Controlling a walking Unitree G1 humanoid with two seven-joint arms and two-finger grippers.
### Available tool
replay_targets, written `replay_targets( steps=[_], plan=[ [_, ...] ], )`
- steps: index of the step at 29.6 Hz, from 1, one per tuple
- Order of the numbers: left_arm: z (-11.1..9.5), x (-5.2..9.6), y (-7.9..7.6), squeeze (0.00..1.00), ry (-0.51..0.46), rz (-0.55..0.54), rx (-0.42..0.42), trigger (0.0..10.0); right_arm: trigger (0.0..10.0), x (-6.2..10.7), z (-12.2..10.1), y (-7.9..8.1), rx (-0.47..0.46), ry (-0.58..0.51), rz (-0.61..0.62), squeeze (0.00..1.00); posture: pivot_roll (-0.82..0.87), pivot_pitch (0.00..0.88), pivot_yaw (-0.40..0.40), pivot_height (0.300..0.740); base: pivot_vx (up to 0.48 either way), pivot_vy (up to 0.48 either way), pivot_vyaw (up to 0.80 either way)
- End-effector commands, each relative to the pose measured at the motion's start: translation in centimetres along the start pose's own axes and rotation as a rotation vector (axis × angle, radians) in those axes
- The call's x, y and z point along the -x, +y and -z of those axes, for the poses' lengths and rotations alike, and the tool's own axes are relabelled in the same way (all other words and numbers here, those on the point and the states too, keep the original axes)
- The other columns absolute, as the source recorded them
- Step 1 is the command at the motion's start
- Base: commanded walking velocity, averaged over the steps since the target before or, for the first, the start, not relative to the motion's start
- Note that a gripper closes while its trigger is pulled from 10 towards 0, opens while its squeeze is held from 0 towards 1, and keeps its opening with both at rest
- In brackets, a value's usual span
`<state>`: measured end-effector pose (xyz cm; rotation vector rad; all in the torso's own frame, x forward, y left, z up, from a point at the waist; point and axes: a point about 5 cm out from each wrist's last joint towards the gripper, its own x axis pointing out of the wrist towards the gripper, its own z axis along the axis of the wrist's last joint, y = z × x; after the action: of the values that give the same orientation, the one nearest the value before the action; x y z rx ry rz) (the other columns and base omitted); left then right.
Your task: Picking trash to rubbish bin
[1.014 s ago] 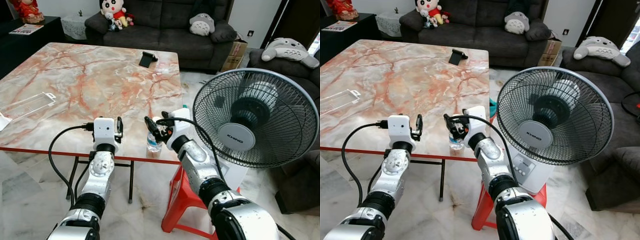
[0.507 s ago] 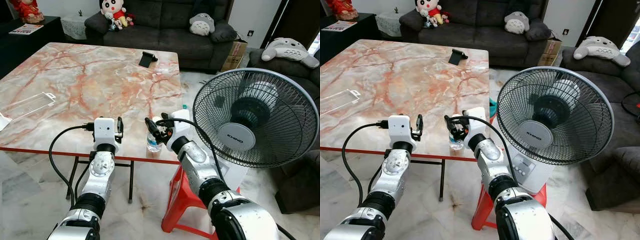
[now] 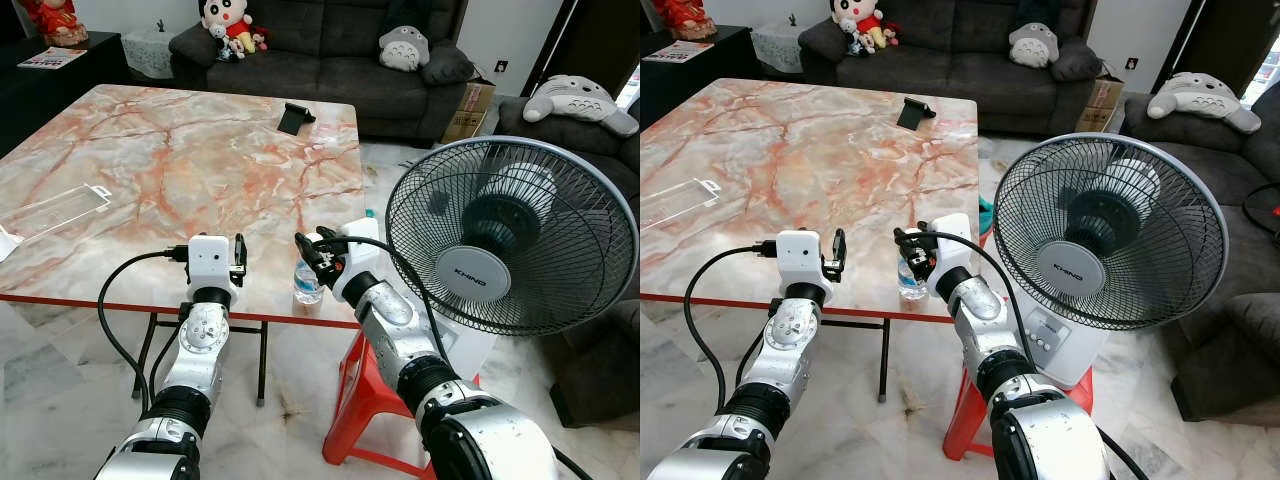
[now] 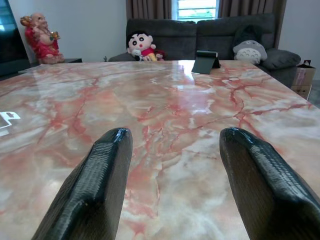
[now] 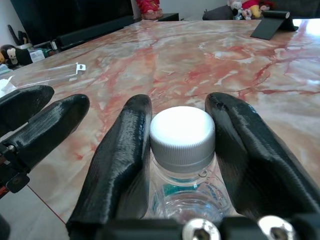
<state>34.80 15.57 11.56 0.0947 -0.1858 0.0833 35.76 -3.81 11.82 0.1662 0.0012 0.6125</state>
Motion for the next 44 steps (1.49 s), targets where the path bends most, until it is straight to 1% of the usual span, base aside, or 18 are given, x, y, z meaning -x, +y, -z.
replay_targets(
  steps=[1, 13, 14, 15, 24, 31, 44],
  plan=[
    [0.1, 0.0, -0.3, 0.0, 0.013, 0.01, 0.008, 10.0, 0.0, -0.5, 0.0, 1.1, -0.013, 0.001, -0.028, 0.0, 0.08, 0.0, -0.094, 0.74, 0.0, 0.0, 0.0],
    [0.3, 0.1, -0.5, 0.0, 0.024, 0.024, 0.015, 10.0, 0.0, -0.3, 0.4, 1.2, -0.013, 0.017, -0.033, 0.0, 0.08, 0.0, -0.093, 0.74, 0.0, 0.0, 0.0],
    [0.2, 0.1, -0.5, 0.0, 0.022, 0.025, 0.017, 10.0, 0.5, -0.3, 0.4, 1.1, -0.014, 0.014, -0.029, 0.0, 0.08, 0.0, -0.093, 0.74, 0.0, 0.0, 0.0],
    [0.2, 0.1, -0.5, 0.0, 0.021, 0.024, 0.018, 10.0, 10.0, -0.3, 0.3, 1.0, -0.014, 0.006, -0.019, 0.0, 0.08, 0.0, -0.093, 0.74, 0.0, 0.0, 0.0],
    [0.3, 0.1, -0.5, 0.0, 0.022, 0.03, 0.013, 10.0, 10.0, -0.6, -1.8, -0.1, 0.0, -0.094, 0.033, 0.0, 0.08, 0.0, -0.086, 0.74, 0.0, 0.0, 0.0],
    [0.3, 0.1, -0.6, 0.0, 0.023, 0.033, 0.012, 10.0, 10.0, -0.1, -1.7, -0.7, 0.013, -0.101, 0.057, 0.0, 0.08, 0.0, -0.086, 0.74, 0.0, 0.0, 0.0],
    [0.1, 0.1, -0.7, 0.0, 0.011, 0.035, 0.01, 10.0, 10.0, 0.0, -1.6, -0.9, 0.011, -0.102, 0.068, 0.0, 0.07, 0.0, -0.081, 0.74, 0.0, 0.0, 0.0]
  ],
)
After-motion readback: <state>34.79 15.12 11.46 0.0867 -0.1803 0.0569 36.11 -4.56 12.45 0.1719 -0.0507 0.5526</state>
